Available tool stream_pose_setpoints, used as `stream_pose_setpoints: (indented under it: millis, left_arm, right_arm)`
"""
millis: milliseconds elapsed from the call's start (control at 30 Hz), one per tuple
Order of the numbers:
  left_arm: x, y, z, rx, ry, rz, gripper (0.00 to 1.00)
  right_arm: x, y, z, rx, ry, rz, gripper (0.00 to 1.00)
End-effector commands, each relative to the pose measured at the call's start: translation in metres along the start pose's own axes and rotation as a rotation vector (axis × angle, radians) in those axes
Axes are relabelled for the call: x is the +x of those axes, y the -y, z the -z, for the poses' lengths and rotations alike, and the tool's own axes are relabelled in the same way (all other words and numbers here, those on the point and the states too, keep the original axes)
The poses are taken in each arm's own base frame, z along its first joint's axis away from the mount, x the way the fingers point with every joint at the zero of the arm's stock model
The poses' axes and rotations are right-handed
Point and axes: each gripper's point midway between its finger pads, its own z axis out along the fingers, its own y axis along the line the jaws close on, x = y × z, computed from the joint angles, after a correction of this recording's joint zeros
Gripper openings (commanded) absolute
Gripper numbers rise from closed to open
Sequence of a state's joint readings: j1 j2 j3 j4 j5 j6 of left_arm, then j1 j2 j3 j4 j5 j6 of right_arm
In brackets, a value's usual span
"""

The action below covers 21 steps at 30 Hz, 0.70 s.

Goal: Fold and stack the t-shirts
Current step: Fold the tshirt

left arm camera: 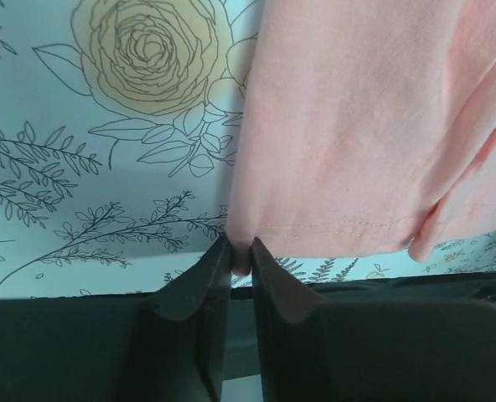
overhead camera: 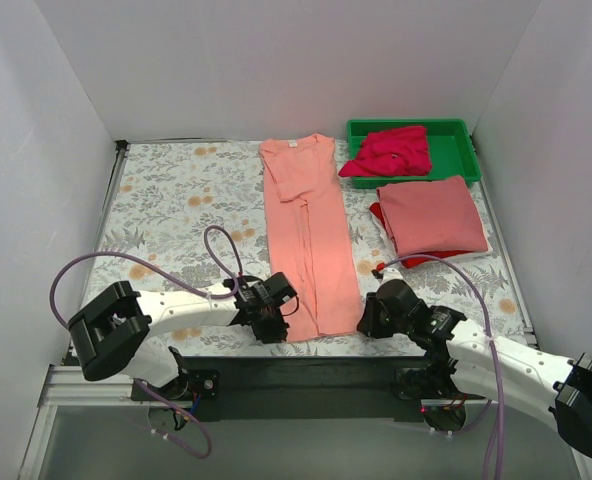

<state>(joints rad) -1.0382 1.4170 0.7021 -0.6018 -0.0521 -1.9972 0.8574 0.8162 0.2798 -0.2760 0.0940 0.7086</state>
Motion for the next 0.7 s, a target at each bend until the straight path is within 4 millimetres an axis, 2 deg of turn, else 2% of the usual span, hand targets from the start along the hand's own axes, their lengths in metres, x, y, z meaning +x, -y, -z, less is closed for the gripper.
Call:
stream_pose_setpoints:
  millis: [0, 33, 67, 167, 333, 400, 500, 600, 667]
  left_arm:
    - [0.005, -0.014, -0.014, -0.058, -0.011, -0.018, 0.08]
    - [0.006, -0.017, -0.015, -0.068, -0.014, -0.019, 0.03]
    - [0.007, -0.017, -0.015, -0.066, -0.015, -0.017, 0.00]
    - [0.007, -0.028, -0.014, -0.088, -0.007, -0.001, 0.00]
    - [0.018, -0.036, -0.001, -0.049, 0.003, 0.009, 0.00]
    - [0.031, -0.043, 0.002, -0.055, -0.015, -0.002, 0.00]
    - [0.051, -0.054, 0.007, -0.084, -0.034, -0.026, 0.00]
    - [0.060, -0.062, 0.015, -0.120, -0.021, -0.024, 0.00]
    - [0.064, -0.060, 0.021, -0.124, -0.011, -0.020, 0.00]
  right_arm:
    - [0.021, 0.002, -0.002, -0.018, -0.083, -0.005, 0.19]
    - [0.022, 0.000, -0.001, -0.035, -0.087, -0.005, 0.12]
    - [0.025, 0.002, -0.001, -0.035, -0.090, -0.006, 0.11]
    - [0.028, -0.010, 0.005, -0.111, -0.095, -0.011, 0.02]
    - [0.049, -0.022, 0.020, -0.205, -0.176, -0.031, 0.01]
    - [0.060, -0.020, 0.024, -0.206, -0.209, -0.039, 0.01]
    - [0.067, -0.024, 0.029, -0.234, -0.224, -0.055, 0.01]
    - [0.076, -0.032, 0.035, -0.279, -0.254, -0.042, 0.01]
    - [0.080, -0.035, 0.037, -0.280, -0.269, -0.038, 0.01]
